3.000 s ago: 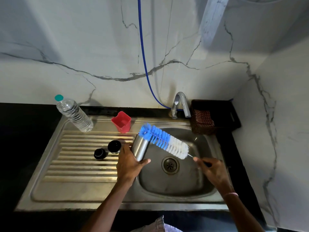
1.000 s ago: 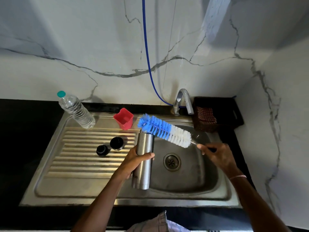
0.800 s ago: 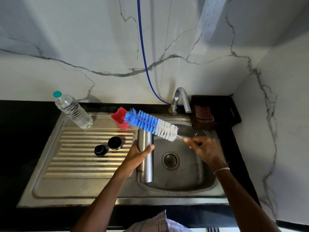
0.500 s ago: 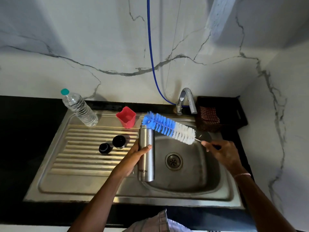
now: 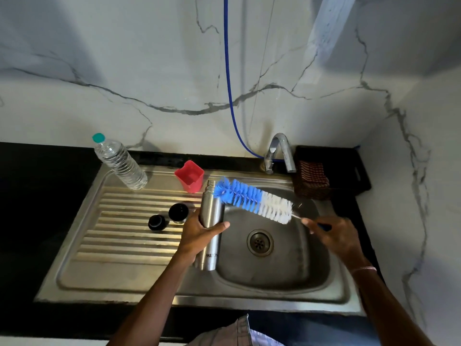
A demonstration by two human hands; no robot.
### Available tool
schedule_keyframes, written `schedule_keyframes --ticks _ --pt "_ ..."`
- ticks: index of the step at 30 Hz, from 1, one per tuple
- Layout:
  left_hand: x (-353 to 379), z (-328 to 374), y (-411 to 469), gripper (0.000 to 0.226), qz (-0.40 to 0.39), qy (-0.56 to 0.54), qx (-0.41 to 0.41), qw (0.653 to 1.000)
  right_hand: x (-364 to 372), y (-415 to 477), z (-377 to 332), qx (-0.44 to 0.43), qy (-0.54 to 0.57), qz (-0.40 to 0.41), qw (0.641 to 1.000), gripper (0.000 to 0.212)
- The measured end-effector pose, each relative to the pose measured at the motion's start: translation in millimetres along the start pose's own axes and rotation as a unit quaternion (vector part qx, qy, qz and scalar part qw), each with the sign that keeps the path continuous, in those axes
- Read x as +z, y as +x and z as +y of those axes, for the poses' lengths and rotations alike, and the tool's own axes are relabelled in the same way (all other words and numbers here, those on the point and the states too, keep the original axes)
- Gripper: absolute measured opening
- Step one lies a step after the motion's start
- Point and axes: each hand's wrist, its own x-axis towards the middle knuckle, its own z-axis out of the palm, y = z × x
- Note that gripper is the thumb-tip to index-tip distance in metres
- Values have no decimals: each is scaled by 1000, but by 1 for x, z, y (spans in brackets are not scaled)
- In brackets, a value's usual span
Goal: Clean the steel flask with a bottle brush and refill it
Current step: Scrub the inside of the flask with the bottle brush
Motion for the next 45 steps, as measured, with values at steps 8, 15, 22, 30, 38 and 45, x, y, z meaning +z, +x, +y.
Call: schedule_keyframes --ticks 8,15,22,30,38,45 --pt "5 5 3 76 -7 32 92 995 40 5 -31 -36 13 -39 998 65" --pt "-11 -10 4 77 16 21 38 999 25 -11 -8 23 75 -26 997 62" --pt "-6 -5 0 87 -46 64 78 994 51 2 -51 -21 53 -71 996 65" --pt "-17 -14 2 57 -46 3 19 999 24 -5 -29 75 133 -59 987 43" --pt "-31 -13 -7 61 -39 -212 -102 971 15 -5 -49 102 66 -67 990 47" --pt "-50 -31 -22 90 -33 -337 -105 935 3 80 -166 -91 -181 -70 977 23"
